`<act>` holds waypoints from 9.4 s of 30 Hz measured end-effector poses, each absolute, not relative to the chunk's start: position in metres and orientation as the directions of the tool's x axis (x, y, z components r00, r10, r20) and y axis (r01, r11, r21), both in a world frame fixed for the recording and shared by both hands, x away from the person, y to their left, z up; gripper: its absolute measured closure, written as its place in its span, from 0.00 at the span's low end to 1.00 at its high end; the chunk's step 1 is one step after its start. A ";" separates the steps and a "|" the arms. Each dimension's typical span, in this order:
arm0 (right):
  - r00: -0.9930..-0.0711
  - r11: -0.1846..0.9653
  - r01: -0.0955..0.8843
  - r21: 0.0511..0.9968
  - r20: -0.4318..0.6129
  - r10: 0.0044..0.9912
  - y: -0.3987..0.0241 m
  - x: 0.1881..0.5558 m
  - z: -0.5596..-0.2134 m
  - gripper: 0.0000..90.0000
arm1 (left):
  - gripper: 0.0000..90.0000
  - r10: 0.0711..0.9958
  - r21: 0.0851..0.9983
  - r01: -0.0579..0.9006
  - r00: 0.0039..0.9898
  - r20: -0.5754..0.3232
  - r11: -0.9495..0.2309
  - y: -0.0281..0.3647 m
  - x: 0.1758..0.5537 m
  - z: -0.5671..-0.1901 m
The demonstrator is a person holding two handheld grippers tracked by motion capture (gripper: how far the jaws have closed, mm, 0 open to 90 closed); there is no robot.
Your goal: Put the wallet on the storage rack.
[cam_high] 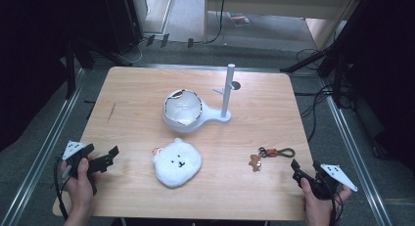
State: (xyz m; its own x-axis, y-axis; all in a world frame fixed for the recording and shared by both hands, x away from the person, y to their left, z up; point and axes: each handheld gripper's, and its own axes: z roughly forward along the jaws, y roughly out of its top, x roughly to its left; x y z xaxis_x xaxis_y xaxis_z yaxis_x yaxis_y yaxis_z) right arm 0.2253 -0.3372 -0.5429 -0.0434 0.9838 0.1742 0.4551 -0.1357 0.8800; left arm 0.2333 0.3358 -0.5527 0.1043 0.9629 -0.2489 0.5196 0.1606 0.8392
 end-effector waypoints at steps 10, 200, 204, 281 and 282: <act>-0.102 -0.047 0.479 0.877 0.109 0.989 -0.306 0.228 -0.528 0.20 | 0.00 0.962 0.839 0.521 0.112 -0.249 0.157 0.336 0.232 -0.553; -0.373 0.055 0.575 0.816 0.202 0.906 -0.071 0.238 -0.467 0.87 | 0.01 0.960 0.830 0.536 0.119 -0.255 0.154 0.335 0.234 -0.553; -0.331 0.041 0.561 0.827 0.179 0.927 -0.076 0.240 -0.461 0.87 | 0.01 0.959 0.830 0.537 0.120 -0.255 0.154 0.335 0.234 -0.553; -0.182 0.185 0.486 0.854 -0.108 0.977 0.012 0.352 -0.439 0.83 | 0.01 0.958 0.829 0.538 0.127 -0.258 0.152 0.335 0.235 -0.553; -0.188 0.177 0.483 0.858 -0.096 0.977 0.012 0.352 -0.439 0.83 | 0.01 0.958 0.829 0.538 0.127 -0.258 0.152 0.335 0.235 -0.553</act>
State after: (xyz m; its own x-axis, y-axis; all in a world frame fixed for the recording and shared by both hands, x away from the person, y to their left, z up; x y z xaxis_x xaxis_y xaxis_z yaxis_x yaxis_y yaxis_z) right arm 0.3522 0.0118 -0.4394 -0.1883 0.9774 -0.0960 0.4827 0.1772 0.8576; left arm 0.2348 0.3352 -0.5531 0.1270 0.9577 -0.2582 0.5377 0.1522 0.8293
